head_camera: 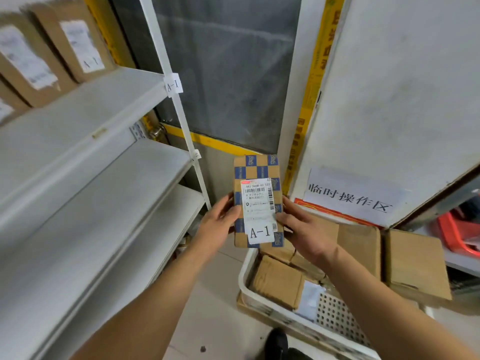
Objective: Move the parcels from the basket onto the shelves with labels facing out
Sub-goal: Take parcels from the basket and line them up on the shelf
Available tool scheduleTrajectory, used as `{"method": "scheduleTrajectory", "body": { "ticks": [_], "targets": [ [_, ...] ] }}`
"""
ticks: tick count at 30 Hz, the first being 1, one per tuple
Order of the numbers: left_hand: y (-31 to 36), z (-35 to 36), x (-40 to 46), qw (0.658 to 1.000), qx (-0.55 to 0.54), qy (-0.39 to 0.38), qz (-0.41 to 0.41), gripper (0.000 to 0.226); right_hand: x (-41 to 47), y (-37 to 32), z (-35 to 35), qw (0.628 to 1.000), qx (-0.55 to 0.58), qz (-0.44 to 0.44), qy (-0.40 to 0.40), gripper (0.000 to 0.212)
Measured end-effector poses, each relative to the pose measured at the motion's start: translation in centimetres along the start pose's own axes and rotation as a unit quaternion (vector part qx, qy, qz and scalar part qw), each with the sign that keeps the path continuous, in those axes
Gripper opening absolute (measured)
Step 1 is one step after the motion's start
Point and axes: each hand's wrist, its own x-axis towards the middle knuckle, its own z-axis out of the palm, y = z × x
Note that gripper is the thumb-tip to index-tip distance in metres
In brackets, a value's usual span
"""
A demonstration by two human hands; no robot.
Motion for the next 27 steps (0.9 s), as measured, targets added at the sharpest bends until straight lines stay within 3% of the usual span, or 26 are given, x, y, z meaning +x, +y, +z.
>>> {"method": "scheduleTrajectory", "body": {
  "ticks": [5, 10, 17, 21, 27],
  "targets": [
    [0.2, -7.1, -3.8, 0.996, -0.036, 0.07, 0.045, 0.04, -1.2, -2.4, 7.5, 0.994, -0.097, -0.036, -0.038, 0.063],
    [1.1, -14.0, -8.1, 0.987, -0.043, 0.106, 0.117, 0.044, -1.5, -4.0, 15.6, 0.979, -0.175, -0.073, -0.069, 0.056],
    [4.4, -23.8, -13.5, 0.956, -0.034, 0.205, 0.208, 0.046, 0.6, -8.1, 26.7, 0.964, -0.191, -0.137, -0.119, 0.053],
    [6.0, -28.7, -16.7, 0.927, -0.019, 0.28, 0.249, 0.048, 1.9, -10.6, 33.3, 0.942, -0.217, -0.184, -0.18, 0.05],
    [6.8, -34.5, -21.1, 0.897, -0.014, 0.368, 0.246, 0.051, 4.2, -11.5, 42.1, 0.896, -0.24, -0.238, -0.288, 0.056]
  ]
}}
